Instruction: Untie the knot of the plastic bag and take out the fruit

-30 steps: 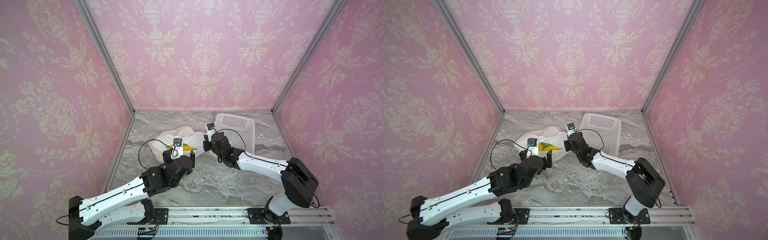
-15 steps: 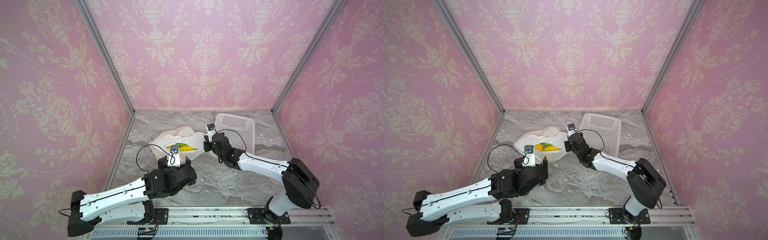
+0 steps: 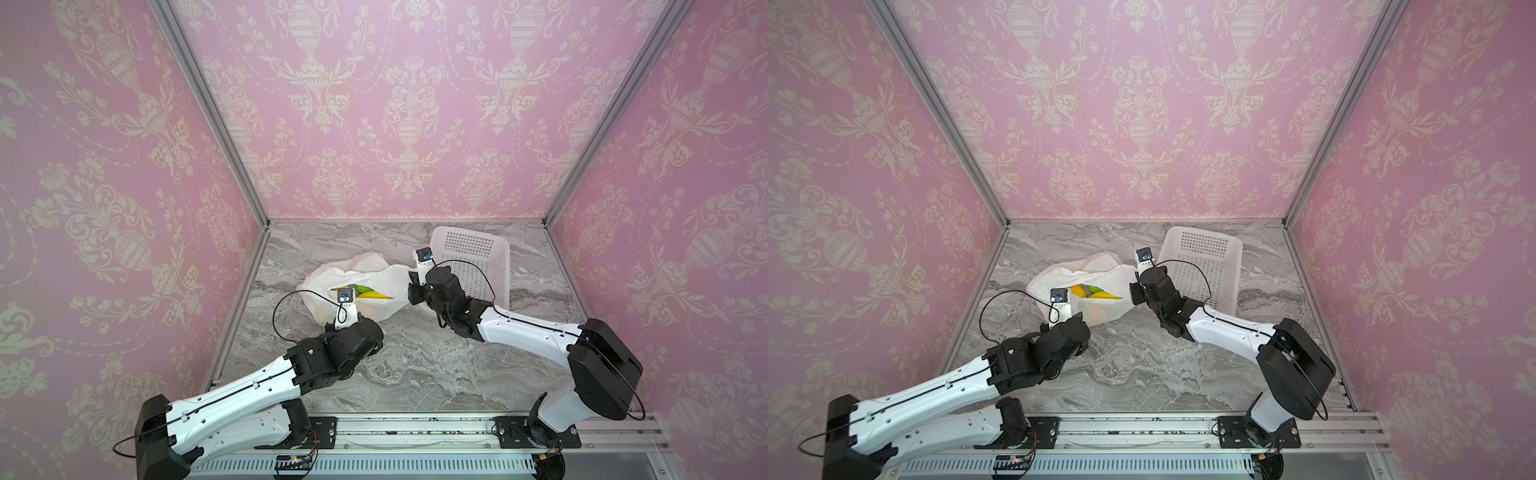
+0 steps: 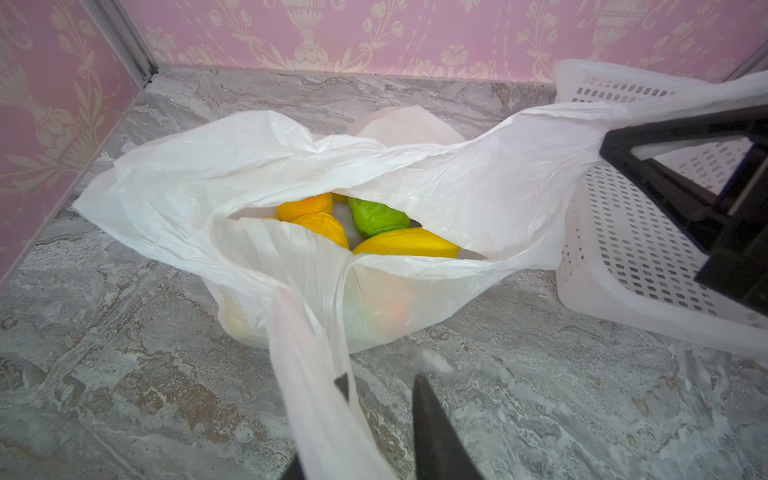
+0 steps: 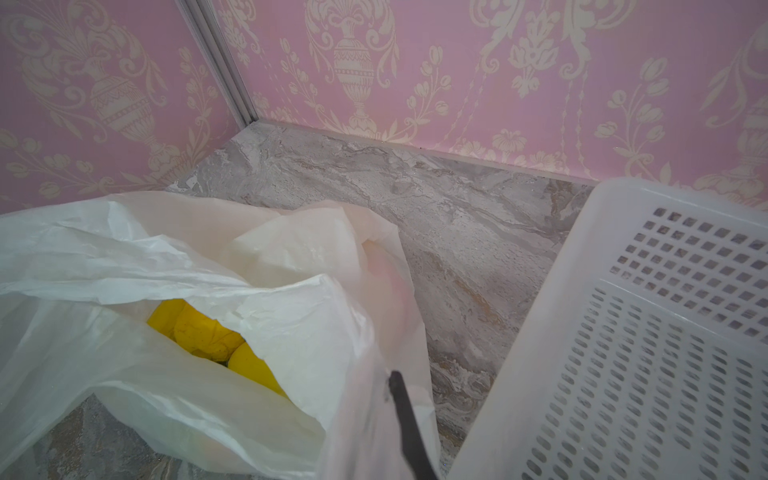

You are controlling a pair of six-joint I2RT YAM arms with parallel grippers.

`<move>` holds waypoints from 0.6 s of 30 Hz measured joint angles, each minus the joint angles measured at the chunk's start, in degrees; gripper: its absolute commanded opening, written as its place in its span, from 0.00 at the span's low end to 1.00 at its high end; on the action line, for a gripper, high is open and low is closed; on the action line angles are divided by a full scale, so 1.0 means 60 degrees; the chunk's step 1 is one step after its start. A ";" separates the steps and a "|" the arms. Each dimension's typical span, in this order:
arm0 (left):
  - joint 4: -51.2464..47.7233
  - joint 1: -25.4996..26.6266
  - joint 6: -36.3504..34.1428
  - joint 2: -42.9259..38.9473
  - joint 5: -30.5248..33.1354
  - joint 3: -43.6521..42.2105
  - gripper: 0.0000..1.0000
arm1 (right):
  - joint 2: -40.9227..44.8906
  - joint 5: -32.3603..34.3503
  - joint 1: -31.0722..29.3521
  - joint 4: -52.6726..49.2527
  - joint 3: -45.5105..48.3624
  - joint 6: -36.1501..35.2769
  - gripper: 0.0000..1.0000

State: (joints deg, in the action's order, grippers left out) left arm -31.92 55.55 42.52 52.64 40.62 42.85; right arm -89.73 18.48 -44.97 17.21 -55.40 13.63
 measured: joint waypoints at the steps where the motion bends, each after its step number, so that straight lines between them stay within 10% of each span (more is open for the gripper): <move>1: 0.0087 -0.0200 -0.0124 -0.0106 -0.0160 -0.0007 0.00 | 0.0000 -0.0018 0.0000 0.0000 0.0000 0.0007 0.00; 10: -0.0576 -0.3450 -0.1570 0.0612 -0.2007 0.2350 0.00 | -0.0015 0.0040 0.0000 -0.0670 -0.0667 0.0535 0.00; 18: -0.1774 -0.5963 -0.3042 0.3075 -0.3789 0.7267 0.00 | -0.1370 0.0535 0.0452 -0.3810 -0.6615 0.1763 0.00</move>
State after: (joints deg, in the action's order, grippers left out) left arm -42.57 19.77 24.27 71.09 17.89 86.46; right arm -97.95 21.69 -42.26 -5.65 -95.09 24.21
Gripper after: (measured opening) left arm 0.045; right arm 0.051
